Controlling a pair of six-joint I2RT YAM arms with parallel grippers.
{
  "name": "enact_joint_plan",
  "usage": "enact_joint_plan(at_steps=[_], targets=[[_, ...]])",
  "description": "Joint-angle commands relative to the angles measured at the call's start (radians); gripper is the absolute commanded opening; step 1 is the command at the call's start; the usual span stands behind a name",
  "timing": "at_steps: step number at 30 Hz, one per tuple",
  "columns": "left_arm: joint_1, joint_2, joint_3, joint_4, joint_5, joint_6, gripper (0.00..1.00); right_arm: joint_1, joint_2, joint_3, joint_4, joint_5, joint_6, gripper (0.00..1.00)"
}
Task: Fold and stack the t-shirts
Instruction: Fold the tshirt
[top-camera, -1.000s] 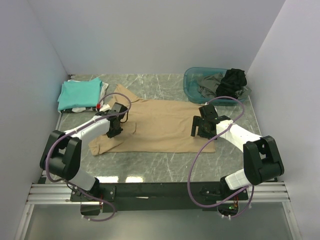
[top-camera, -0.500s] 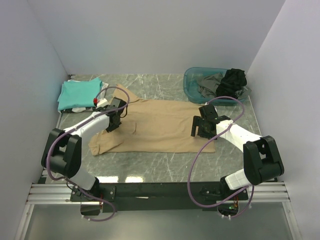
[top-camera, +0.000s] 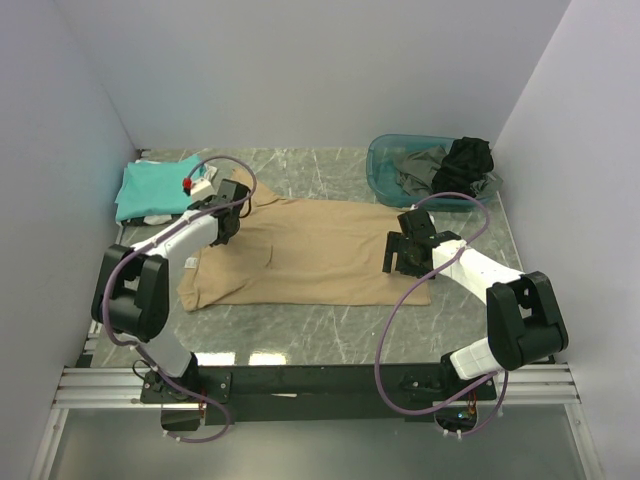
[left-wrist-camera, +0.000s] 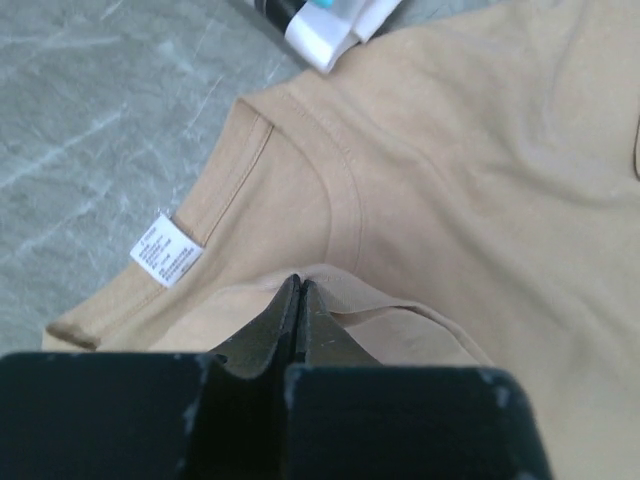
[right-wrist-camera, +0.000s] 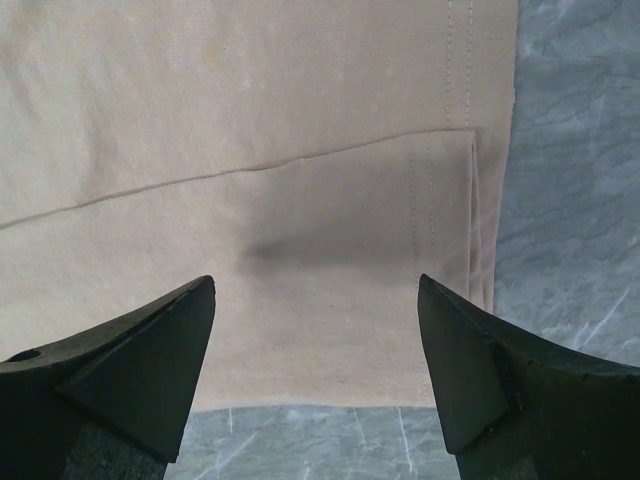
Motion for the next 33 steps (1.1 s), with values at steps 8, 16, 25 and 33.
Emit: enact_joint_plan(at_steps=[8,16,25,33], targets=[[0.005,0.063,0.056,0.208,-0.041,0.222,0.01,-0.002,0.002,-0.002,-0.006,0.038,-0.014,0.88],[0.005,0.131,0.119,0.217,-0.05,0.318,0.01,-0.005,0.009,0.004,-0.012,0.049,-0.016,0.88],[0.005,0.24,0.179,0.187,-0.008,0.355,0.06,-0.005,0.011,0.004,-0.015,0.055,-0.016,0.88],[0.007,0.197,0.214,-0.002,-0.087,0.198,0.99,-0.006,0.006,0.007,-0.015,0.052,-0.016,0.88]])
